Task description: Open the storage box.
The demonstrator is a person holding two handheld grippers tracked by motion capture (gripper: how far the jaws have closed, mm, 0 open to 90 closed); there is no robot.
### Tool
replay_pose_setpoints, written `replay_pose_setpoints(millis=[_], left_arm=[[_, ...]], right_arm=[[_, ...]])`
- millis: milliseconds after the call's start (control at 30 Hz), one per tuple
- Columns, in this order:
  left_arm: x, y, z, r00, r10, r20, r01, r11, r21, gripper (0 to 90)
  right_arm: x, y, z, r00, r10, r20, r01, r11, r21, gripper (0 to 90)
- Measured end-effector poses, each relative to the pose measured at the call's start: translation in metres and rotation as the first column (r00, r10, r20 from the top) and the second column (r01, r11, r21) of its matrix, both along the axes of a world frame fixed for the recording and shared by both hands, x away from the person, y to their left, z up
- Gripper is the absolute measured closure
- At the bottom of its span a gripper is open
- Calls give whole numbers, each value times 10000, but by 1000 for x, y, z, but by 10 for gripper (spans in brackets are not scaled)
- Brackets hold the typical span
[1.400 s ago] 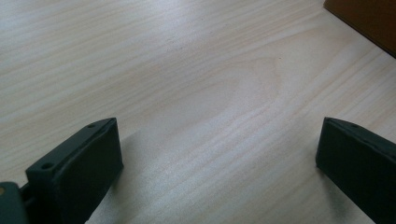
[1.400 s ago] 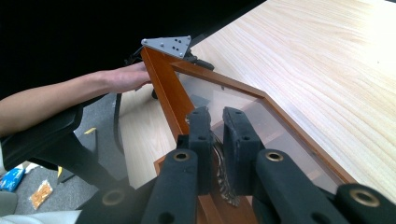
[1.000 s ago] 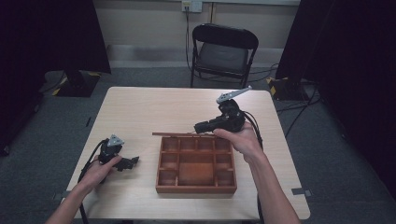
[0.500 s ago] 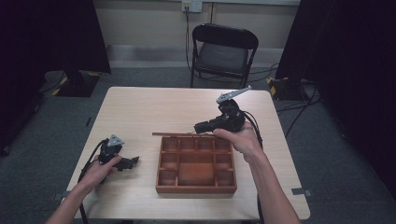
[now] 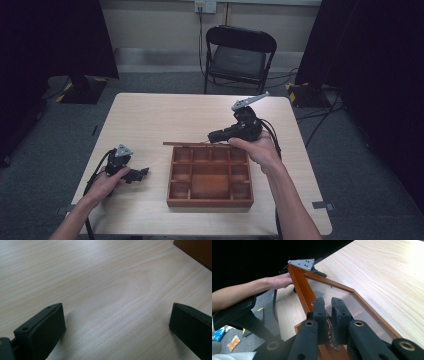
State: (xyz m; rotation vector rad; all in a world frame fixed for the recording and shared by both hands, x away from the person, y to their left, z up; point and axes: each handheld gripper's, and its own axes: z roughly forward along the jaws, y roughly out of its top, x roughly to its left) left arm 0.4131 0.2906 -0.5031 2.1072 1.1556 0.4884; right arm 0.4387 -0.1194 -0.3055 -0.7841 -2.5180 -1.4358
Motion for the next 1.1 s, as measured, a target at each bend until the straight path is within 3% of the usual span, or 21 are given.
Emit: replay_pose_setpoints(millis=[1100], left_arm=[[0,0,0,10000,42,-1,-42,10000,-32,0]], right_arm=[[0,0,0,10000,0,-3,0,10000,18,829]])
